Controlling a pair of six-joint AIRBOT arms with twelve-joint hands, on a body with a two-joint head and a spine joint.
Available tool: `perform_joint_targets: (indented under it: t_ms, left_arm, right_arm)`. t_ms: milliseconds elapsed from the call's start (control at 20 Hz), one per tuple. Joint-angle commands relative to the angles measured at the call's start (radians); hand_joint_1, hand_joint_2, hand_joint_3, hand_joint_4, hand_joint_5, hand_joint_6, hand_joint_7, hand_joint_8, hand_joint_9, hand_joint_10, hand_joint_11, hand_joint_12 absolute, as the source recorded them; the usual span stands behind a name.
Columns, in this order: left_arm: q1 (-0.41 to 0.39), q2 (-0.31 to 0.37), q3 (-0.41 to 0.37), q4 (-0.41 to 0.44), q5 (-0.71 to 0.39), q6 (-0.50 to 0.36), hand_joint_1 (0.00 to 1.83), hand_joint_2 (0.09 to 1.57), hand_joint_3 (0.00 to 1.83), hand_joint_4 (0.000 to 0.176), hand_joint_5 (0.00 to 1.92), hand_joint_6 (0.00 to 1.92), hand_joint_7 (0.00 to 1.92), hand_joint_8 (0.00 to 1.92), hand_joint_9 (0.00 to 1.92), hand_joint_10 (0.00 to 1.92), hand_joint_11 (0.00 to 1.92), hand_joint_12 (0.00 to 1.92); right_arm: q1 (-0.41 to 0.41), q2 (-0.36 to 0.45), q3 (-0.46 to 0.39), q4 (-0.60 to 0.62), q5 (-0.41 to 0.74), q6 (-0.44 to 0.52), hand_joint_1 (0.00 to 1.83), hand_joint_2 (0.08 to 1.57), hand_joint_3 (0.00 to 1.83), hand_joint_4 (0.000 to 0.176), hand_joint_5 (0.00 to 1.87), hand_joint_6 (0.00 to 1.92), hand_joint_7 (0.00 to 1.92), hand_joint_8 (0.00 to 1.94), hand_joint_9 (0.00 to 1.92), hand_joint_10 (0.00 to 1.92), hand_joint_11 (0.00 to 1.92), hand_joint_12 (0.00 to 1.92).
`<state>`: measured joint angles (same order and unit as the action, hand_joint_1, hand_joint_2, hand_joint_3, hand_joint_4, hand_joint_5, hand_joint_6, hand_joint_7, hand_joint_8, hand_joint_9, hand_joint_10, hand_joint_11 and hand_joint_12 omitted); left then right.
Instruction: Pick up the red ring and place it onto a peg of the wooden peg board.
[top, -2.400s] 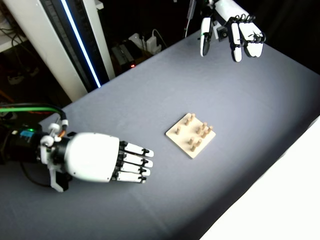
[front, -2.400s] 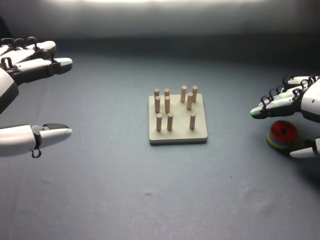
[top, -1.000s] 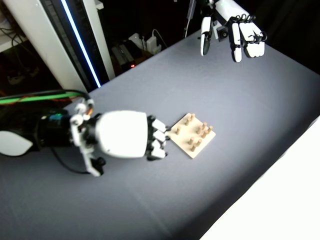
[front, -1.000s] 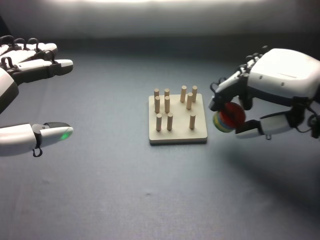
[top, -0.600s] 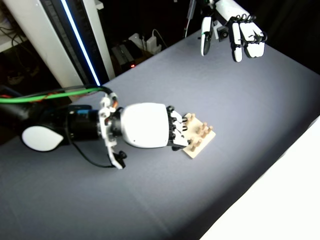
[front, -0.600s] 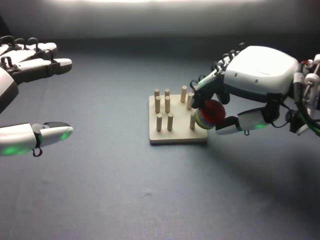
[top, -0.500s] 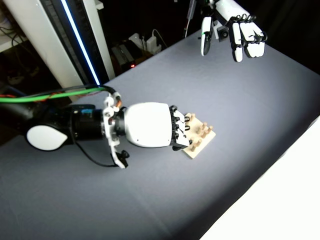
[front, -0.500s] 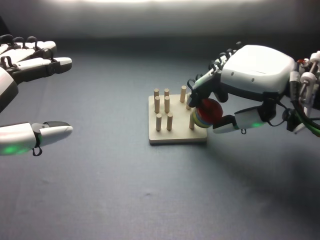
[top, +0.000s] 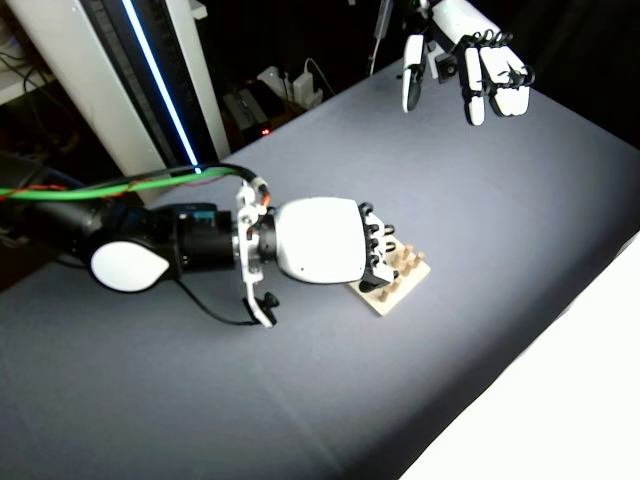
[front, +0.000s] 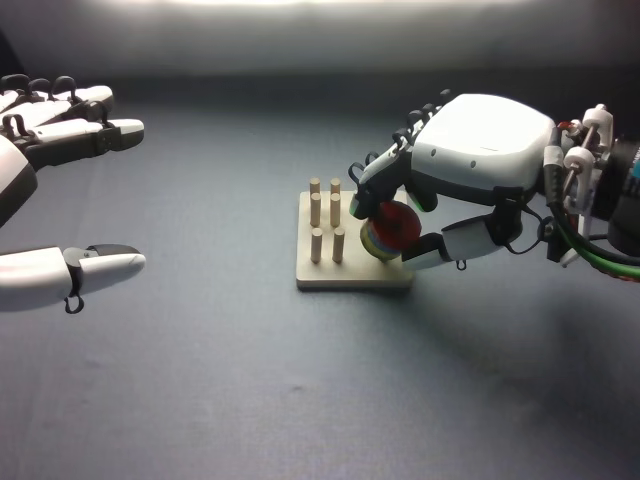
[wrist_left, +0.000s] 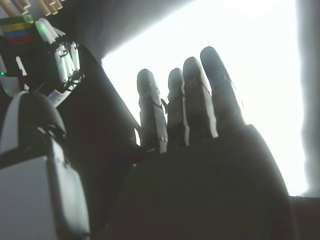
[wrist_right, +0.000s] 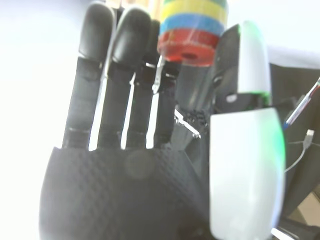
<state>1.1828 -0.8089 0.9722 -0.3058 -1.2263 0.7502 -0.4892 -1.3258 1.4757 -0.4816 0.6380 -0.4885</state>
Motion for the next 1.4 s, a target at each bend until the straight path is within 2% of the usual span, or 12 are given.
perform_joint_targets:
  t_ms: [0, 150, 200, 250, 300, 350, 400, 600, 750, 950, 1150, 1350]
  left_arm:
    - [-0.013, -0.006, 0.007, -0.002, -0.125, -0.007, 0.68, 1.0, 0.0, 0.006, 0.45, 0.0, 0.22, 0.0, 0.19, 0.01, 0.0, 0.57]
    - [-0.013, -0.008, 0.007, -0.002, -0.125, -0.009, 0.66, 1.02, 0.0, 0.001, 0.44, 0.0, 0.21, 0.0, 0.18, 0.0, 0.0, 0.58]
    - [-0.013, -0.009, 0.007, -0.002, -0.126, -0.01, 0.67, 1.01, 0.0, 0.003, 0.45, 0.0, 0.22, 0.0, 0.18, 0.01, 0.0, 0.59]
    - [-0.013, -0.009, 0.007, -0.002, -0.126, -0.01, 0.69, 1.01, 0.0, 0.0, 0.46, 0.0, 0.22, 0.0, 0.19, 0.01, 0.0, 0.62]
    - [-0.013, -0.009, 0.007, -0.002, -0.126, -0.011, 0.69, 1.01, 0.0, 0.0, 0.46, 0.0, 0.22, 0.0, 0.19, 0.01, 0.0, 0.62]
    - [-0.013, -0.009, 0.007, -0.003, -0.127, -0.012, 0.69, 1.02, 0.0, 0.0, 0.45, 0.0, 0.21, 0.0, 0.19, 0.01, 0.0, 0.58]
    - [-0.013, -0.009, 0.006, -0.003, -0.128, -0.012, 0.67, 1.01, 0.0, 0.007, 0.45, 0.0, 0.21, 0.0, 0.2, 0.01, 0.0, 0.63]
    - [-0.013, -0.009, 0.004, -0.006, -0.131, -0.013, 0.67, 1.02, 0.0, 0.01, 0.44, 0.0, 0.21, 0.0, 0.19, 0.0, 0.0, 0.66]
    - [-0.013, -0.009, 0.002, -0.009, -0.138, -0.014, 0.65, 1.02, 0.0, 0.029, 0.43, 0.0, 0.19, 0.0, 0.17, 0.0, 0.0, 0.66]
    - [-0.012, -0.01, 0.001, -0.013, -0.142, -0.014, 0.7, 1.02, 0.0, 0.01, 0.45, 0.0, 0.23, 0.01, 0.19, 0.01, 0.0, 0.72]
    - [-0.012, -0.012, 0.0, -0.014, -0.141, -0.014, 0.71, 1.01, 0.0, 0.008, 0.45, 0.0, 0.24, 0.0, 0.19, 0.0, 0.0, 0.73]
    - [-0.012, -0.011, -0.002, -0.014, -0.145, -0.015, 0.7, 1.01, 0.0, 0.031, 0.44, 0.0, 0.23, 0.0, 0.2, 0.0, 0.0, 0.77]
  right_arm:
    - [0.011, 0.001, 0.004, 0.018, 0.072, 0.001, 1.4, 1.05, 0.0, 0.0, 0.97, 0.94, 1.24, 0.41, 1.09, 0.98, 0.85, 1.09]
    - [0.011, 0.001, 0.003, 0.015, 0.069, 0.001, 1.4, 1.04, 0.0, 0.0, 0.99, 0.97, 1.28, 0.35, 1.08, 0.94, 0.76, 1.09]
    - [0.011, 0.001, 0.0, 0.01, 0.071, 0.001, 1.25, 1.1, 0.01, 0.0, 0.93, 1.03, 1.07, 0.85, 0.94, 0.74, 0.71, 1.17]
    - [0.011, 0.002, -0.004, 0.01, 0.078, 0.001, 1.16, 1.13, 0.0, 0.0, 0.92, 1.06, 0.9, 0.43, 0.9, 0.56, 0.69, 1.16]
    - [0.011, 0.002, -0.009, 0.01, 0.087, 0.001, 1.16, 1.13, 0.0, 0.0, 0.92, 1.06, 0.9, 0.43, 0.9, 0.56, 0.69, 1.16]
    - [0.011, 0.003, -0.014, 0.01, 0.094, 0.001, 1.07, 1.01, 0.0, 0.0, 0.71, 0.16, 0.68, 0.13, 0.65, 0.51, 0.36, 1.25]
    - [0.011, 0.006, -0.021, 0.012, 0.102, 0.001, 1.05, 1.01, 0.0, 0.021, 0.67, 0.05, 0.61, 0.06, 0.55, 0.49, 0.27, 1.25]
    - [0.011, 0.023, -0.038, 0.037, 0.137, 0.001, 0.95, 1.01, 0.0, 0.052, 0.59, 0.0, 0.55, 0.01, 0.43, 0.51, 0.18, 1.33]
    - [0.011, 0.047, -0.057, 0.07, 0.179, 0.001, 0.94, 1.01, 0.0, 0.04, 0.59, 0.0, 0.55, 0.0, 0.45, 0.43, 0.16, 1.34]
    - [0.003, 0.072, -0.069, 0.089, 0.193, 0.001, 1.03, 1.0, 0.0, 0.0, 0.62, 0.0, 0.63, 0.01, 0.6, 0.12, 0.21, 1.11]
    - [-0.017, 0.079, -0.073, 0.086, 0.183, 0.001, 1.07, 0.99, 0.0, 0.0, 0.64, 0.0, 0.66, 0.01, 0.64, 0.08, 0.19, 1.14]
    - [-0.037, 0.109, -0.094, 0.053, 0.161, 0.001, 0.92, 1.07, 0.0, 0.0, 0.68, 0.0, 0.65, 0.0, 0.67, 0.04, 0.3, 0.95]
